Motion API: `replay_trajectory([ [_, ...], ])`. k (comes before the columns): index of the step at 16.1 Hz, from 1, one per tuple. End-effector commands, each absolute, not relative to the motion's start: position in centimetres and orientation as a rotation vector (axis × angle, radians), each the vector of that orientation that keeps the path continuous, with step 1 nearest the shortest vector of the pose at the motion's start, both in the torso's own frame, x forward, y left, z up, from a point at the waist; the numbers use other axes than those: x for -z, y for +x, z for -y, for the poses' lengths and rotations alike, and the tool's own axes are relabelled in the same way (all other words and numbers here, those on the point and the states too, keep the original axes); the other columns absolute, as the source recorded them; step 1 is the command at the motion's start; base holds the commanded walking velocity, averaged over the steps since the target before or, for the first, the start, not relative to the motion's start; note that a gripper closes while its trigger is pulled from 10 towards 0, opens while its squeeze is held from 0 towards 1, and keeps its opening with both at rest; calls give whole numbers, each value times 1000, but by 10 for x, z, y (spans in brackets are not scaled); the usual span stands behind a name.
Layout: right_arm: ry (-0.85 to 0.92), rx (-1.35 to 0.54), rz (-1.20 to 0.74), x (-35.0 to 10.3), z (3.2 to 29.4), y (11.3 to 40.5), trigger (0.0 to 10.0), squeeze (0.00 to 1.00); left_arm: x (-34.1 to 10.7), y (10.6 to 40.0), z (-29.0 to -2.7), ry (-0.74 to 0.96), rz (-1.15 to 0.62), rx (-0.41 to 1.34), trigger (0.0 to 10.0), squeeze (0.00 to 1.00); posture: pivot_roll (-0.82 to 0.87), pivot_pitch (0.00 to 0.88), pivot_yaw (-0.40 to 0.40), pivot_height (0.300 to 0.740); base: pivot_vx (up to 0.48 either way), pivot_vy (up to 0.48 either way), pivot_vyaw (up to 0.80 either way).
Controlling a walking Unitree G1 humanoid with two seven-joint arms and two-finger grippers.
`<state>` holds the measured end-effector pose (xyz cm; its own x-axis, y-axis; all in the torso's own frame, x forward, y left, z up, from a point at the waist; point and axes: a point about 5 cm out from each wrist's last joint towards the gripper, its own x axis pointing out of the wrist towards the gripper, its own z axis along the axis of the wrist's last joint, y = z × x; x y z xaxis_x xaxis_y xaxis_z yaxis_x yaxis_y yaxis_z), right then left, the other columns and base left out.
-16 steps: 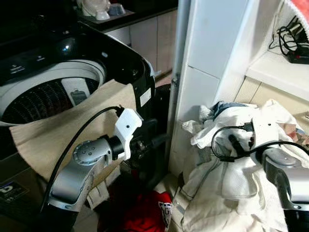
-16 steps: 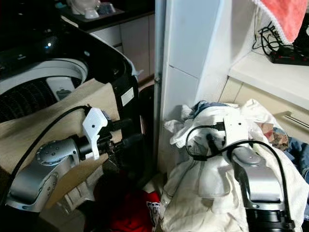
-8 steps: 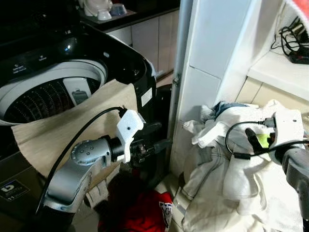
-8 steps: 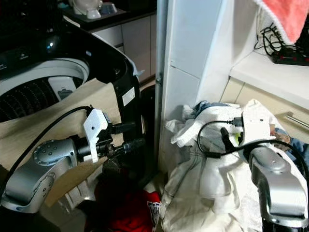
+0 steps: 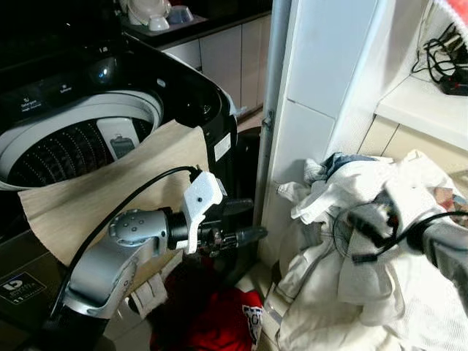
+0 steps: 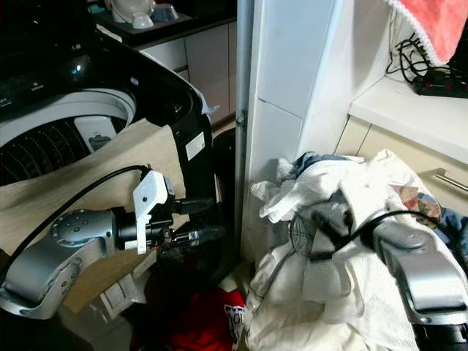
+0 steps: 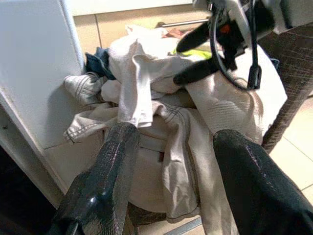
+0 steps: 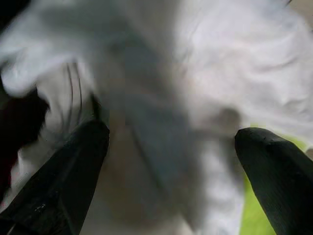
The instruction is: Clothes washing
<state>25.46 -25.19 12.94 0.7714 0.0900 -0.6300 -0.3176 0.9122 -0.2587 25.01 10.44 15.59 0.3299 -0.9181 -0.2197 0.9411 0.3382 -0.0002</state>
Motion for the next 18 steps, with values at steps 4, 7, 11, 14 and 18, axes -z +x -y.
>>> replay_trajectory([
  [4,-398,-256,-656,-128,252,257,0,0,-158,246,-103,129,-196,1235,10000,0,-156,0,41,740,0,0,0],
  [7,-406,-265,-644,-127,253,258,0,0,-157,247,-102,128,-186,1216,10000,0,-156,0,41,740,0,0,0],
  [11,-388,-235,-631,-127,258,261,0,0,-159,247,-100,121,-181,1216,10000,0,-151,0,39,740,0,0,0],
  [14,-388,-228,-638,-125,262,258,0,0,-158,247,-100,123,-178,1202,10000,0,-152,0,40,740,0,0,0],
  [18,-369,-234,-639,-125,262,258,0,0,-158,248,-99,124,-171,1203,10000,0,-155,0,40,740,0,0,0],
])
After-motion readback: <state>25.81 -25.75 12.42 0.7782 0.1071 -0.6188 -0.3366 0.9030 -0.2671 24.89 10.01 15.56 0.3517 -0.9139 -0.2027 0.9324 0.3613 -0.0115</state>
